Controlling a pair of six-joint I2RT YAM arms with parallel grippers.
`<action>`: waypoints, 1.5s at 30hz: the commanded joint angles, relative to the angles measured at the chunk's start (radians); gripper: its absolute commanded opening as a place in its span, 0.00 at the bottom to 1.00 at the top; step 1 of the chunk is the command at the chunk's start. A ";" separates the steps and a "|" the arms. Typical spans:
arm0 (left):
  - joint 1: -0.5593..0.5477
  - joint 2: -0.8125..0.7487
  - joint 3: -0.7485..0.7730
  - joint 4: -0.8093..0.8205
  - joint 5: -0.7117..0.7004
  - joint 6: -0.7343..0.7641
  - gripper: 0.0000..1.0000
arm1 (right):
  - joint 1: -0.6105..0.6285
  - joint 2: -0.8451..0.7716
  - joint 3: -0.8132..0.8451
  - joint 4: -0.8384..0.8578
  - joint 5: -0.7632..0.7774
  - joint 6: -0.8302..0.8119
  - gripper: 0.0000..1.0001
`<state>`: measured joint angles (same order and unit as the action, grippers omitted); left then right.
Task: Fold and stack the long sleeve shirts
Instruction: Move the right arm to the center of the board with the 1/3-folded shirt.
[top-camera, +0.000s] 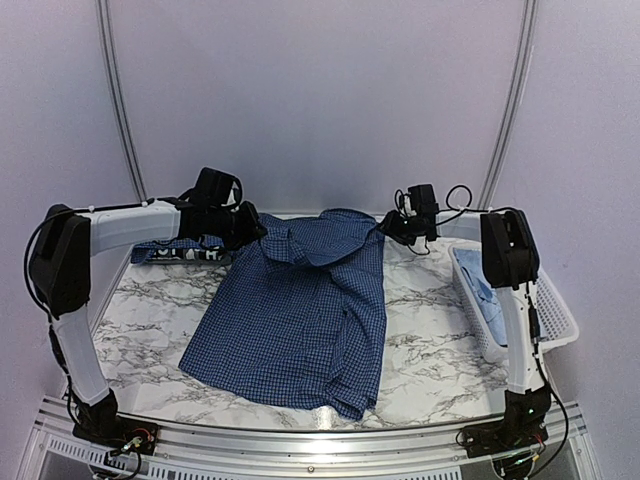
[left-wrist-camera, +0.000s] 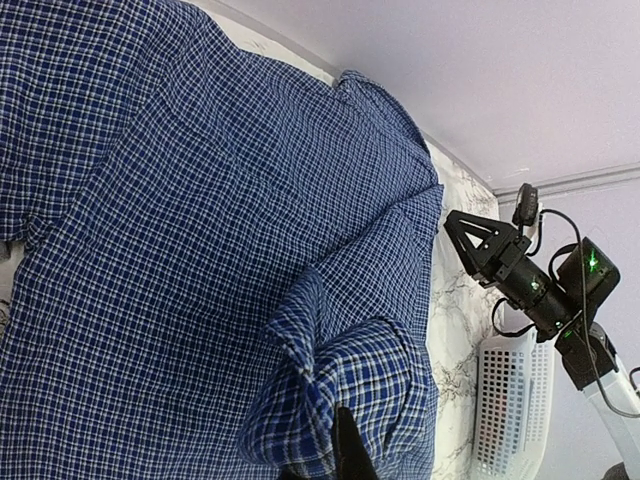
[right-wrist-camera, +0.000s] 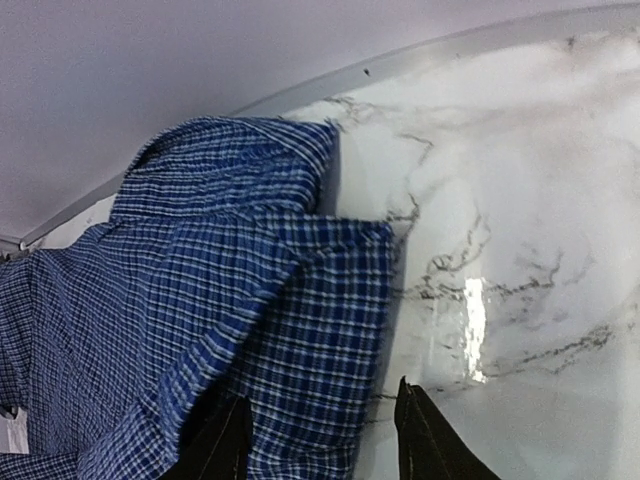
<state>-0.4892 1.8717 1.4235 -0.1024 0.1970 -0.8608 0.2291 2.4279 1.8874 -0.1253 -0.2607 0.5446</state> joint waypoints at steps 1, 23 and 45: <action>0.019 0.024 0.011 -0.007 0.013 -0.013 0.00 | -0.014 -0.036 -0.042 0.026 0.023 -0.023 0.44; 0.079 0.054 -0.036 0.064 0.065 -0.113 0.00 | -0.014 0.138 0.160 0.023 -0.046 -0.026 0.08; 0.023 0.065 -0.075 0.030 0.001 0.124 0.60 | -0.041 0.202 0.387 -0.099 -0.016 -0.149 0.22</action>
<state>-0.4255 1.9965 1.3254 0.0372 0.2897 -0.9157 0.1982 2.6289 2.2608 -0.2035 -0.2672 0.4171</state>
